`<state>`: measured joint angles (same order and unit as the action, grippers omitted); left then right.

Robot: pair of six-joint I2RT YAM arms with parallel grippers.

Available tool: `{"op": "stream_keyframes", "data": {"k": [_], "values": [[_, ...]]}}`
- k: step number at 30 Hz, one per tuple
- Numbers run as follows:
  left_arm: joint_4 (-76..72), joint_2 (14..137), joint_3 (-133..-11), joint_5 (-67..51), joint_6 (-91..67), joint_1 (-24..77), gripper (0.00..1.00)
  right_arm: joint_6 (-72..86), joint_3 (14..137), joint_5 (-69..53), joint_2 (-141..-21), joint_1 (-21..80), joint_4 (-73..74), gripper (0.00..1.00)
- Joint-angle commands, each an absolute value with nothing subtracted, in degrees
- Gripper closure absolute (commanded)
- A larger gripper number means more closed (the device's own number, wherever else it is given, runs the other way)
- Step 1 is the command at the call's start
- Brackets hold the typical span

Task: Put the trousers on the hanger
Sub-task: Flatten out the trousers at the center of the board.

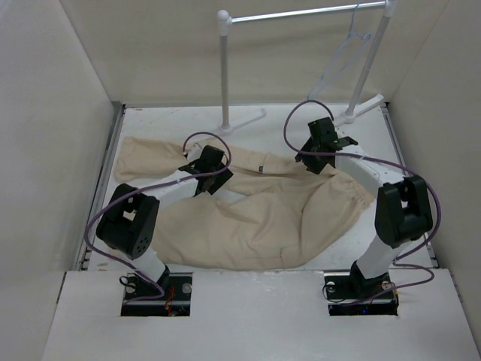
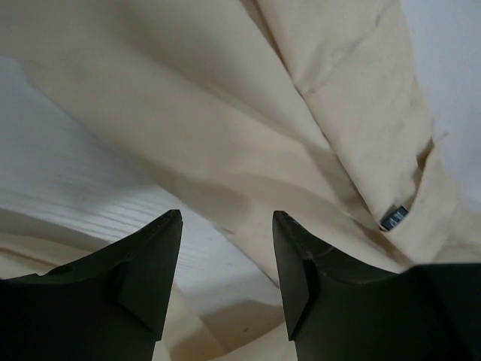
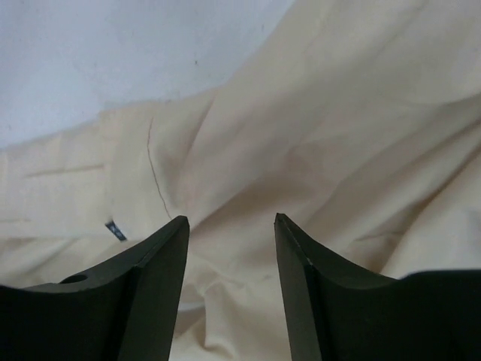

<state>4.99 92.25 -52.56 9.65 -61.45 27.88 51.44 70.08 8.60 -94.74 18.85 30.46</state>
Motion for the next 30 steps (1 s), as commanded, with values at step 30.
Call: {"op": "stream_keyframes", "data": {"k": [30], "values": [[1.1,98.4,-51.2,11.2,-65.6,36.0,0.66,49.4,78.3,13.4,-103.8,15.3,34.7,0.44]]}}
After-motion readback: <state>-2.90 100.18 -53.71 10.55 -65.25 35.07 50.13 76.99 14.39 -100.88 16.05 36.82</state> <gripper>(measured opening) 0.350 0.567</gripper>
